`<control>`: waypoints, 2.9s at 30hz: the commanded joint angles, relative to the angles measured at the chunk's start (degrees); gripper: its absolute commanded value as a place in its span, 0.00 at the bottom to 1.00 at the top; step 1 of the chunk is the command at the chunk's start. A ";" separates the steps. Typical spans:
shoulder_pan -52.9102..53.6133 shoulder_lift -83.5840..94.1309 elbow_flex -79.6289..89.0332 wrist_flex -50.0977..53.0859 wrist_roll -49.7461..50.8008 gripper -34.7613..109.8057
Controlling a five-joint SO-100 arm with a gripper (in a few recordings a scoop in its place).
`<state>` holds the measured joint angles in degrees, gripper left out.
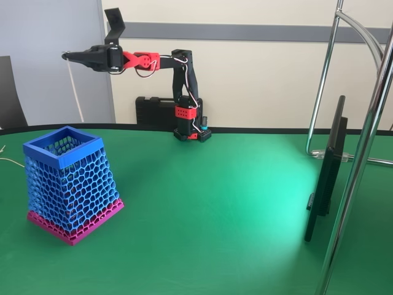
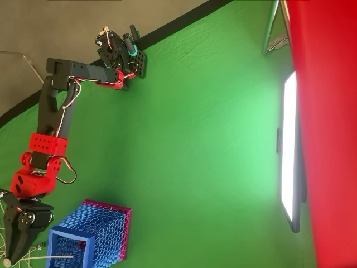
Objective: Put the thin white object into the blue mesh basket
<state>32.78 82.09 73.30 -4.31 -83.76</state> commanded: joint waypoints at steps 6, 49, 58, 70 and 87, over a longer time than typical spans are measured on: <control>2.02 -0.88 5.36 -8.09 -7.29 0.26; -5.54 13.80 36.91 -13.27 -6.59 0.32; -12.48 28.65 54.14 -13.27 1.23 0.33; -24.17 53.44 77.26 -7.91 19.69 0.33; -34.01 90.09 93.87 28.92 57.13 0.24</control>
<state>0.44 167.61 165.32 21.88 -29.18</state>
